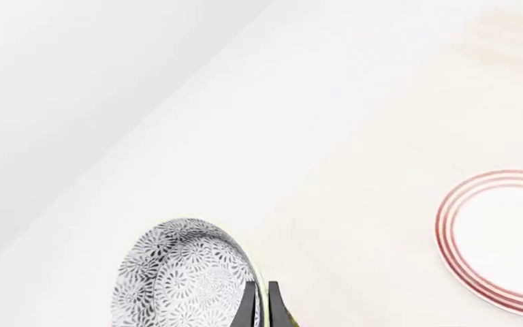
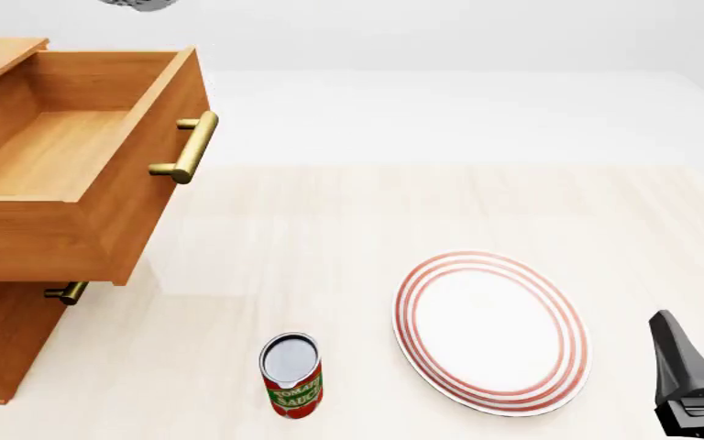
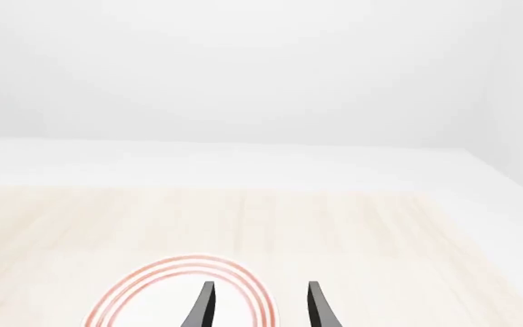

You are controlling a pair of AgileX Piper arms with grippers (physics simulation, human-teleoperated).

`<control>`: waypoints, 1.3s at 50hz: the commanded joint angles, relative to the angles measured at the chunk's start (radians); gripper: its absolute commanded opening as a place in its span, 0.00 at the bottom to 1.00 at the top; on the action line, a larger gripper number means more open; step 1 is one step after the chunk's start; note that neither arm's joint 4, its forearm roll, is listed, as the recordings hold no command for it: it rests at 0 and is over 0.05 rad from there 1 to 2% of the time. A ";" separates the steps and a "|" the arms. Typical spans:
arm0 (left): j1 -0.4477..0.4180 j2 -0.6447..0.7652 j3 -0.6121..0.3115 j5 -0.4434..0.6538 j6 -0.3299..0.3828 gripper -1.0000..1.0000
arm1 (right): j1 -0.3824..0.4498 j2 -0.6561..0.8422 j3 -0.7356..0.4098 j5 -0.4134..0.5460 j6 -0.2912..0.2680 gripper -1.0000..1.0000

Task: Put the bowl in the top drawer of the cabinet.

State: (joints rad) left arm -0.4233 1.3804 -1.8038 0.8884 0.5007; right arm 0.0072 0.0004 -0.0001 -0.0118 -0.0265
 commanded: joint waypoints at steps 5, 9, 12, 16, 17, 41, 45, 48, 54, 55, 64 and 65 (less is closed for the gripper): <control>0.138 -0.063 0.165 -0.100 0.006 0.00 | -0.002 0.000 0.000 -0.003 -0.003 1.00; 0.167 -0.079 0.186 -0.101 0.005 0.00 | -0.002 0.000 0.000 -0.004 -0.004 1.00; 0.199 -0.095 0.207 -0.103 0.013 0.00 | -0.001 0.000 0.000 -0.003 -0.005 1.00; 0.222 -0.108 0.214 -0.097 0.013 0.00 | -0.001 0.000 0.000 -0.004 -0.005 1.00; 0.234 -0.113 0.221 -0.097 0.011 0.00 | -0.001 0.000 0.000 -0.004 -0.005 1.00; 0.290 -0.155 0.423 -0.201 -0.036 0.00 | 0.000 0.000 0.000 -0.004 -0.006 1.00; 0.295 -0.154 0.477 -0.232 -0.043 0.00 | 0.000 0.000 0.000 -0.005 -0.007 1.00; 0.296 -0.154 0.488 -0.242 -0.044 0.00 | 0.000 0.000 0.000 -0.006 -0.008 1.00; 0.300 -0.152 0.541 -0.275 -0.051 0.00 | 0.000 0.000 0.000 -0.004 -0.007 1.00; 0.300 -0.152 0.541 -0.275 -0.051 0.00 | 0.000 0.000 0.000 -0.004 -0.007 1.00; 0.319 -0.142 0.574 -0.299 -0.046 0.00 | -0.001 0.000 0.000 -0.005 -0.007 1.00; 0.319 -0.142 0.577 -0.301 -0.049 0.00 | -0.002 0.000 0.000 -0.006 -0.008 1.00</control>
State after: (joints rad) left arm -0.1191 1.2363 -1.2700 0.6217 0.4517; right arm 0.0069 0.0003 -0.0001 -0.0168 -0.0336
